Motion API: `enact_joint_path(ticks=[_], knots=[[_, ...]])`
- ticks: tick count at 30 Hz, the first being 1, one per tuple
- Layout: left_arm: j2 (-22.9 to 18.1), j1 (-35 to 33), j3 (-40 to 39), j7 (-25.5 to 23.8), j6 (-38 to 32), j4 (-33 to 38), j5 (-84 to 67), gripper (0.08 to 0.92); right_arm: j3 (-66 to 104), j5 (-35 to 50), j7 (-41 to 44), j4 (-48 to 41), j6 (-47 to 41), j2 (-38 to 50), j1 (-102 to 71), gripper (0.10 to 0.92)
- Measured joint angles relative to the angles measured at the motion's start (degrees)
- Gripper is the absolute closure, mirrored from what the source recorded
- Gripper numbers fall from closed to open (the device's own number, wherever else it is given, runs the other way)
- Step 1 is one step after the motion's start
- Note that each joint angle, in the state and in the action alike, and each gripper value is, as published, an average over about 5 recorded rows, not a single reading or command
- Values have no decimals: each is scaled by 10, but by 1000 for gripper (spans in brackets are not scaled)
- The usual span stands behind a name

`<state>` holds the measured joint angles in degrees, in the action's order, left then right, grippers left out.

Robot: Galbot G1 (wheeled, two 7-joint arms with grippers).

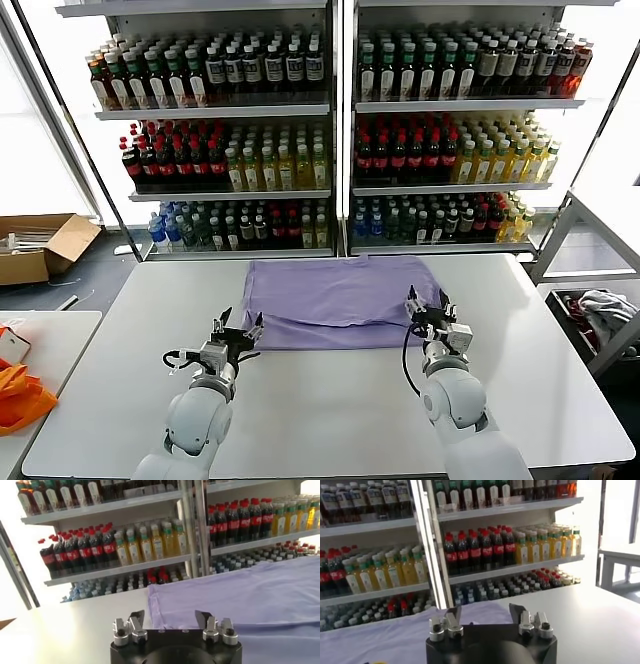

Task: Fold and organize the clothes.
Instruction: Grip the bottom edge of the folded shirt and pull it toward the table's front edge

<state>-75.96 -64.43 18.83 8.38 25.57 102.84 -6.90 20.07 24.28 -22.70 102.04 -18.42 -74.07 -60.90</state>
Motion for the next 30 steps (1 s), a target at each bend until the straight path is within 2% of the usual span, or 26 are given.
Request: enact_joint_path(ticks=[2,5,16,30], knots=[[-2,-8,1,2,5,9,3,209,8,2,-1,9,-7,7,-11,205],[-4,-20,3,4,11,20,8,182,18,4,-2,19,-15,17,-25,203],[-14,-37,4,5,23,19,19,177,35,13,10,19,-37,38,-42,203],[-11,-32,15,8,32,-11,10,177,24,15,27,-24,-55,38,-31,203]])
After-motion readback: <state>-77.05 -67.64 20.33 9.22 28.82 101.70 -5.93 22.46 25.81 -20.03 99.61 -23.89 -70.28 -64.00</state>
